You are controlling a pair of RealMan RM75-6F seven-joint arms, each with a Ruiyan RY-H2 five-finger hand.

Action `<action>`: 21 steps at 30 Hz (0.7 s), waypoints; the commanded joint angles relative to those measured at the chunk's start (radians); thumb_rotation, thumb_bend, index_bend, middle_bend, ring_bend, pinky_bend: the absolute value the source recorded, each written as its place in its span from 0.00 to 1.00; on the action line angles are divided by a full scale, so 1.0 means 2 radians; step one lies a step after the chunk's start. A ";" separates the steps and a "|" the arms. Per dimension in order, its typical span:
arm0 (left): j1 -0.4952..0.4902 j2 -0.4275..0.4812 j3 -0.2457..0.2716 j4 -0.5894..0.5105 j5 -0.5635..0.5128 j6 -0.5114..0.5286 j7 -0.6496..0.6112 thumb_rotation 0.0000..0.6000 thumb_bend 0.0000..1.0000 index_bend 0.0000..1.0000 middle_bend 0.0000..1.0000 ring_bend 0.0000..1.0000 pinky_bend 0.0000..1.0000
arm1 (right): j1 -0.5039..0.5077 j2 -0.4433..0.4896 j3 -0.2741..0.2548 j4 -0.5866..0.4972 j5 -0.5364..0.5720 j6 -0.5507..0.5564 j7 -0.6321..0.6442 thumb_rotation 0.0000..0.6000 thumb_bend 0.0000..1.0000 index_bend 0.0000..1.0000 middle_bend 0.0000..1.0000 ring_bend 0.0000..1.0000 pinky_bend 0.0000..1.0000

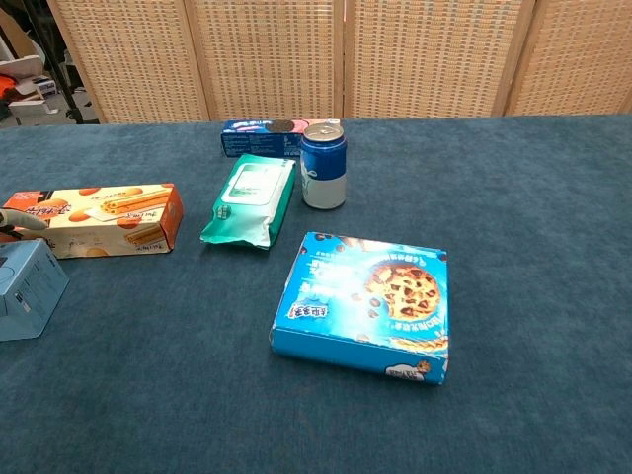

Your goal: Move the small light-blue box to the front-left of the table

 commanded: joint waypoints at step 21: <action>-0.012 0.073 0.009 -0.045 0.084 -0.016 -0.120 1.00 0.24 0.45 0.38 0.34 0.35 | 0.001 0.000 0.000 0.000 0.002 -0.003 0.000 1.00 0.00 0.00 0.00 0.00 0.00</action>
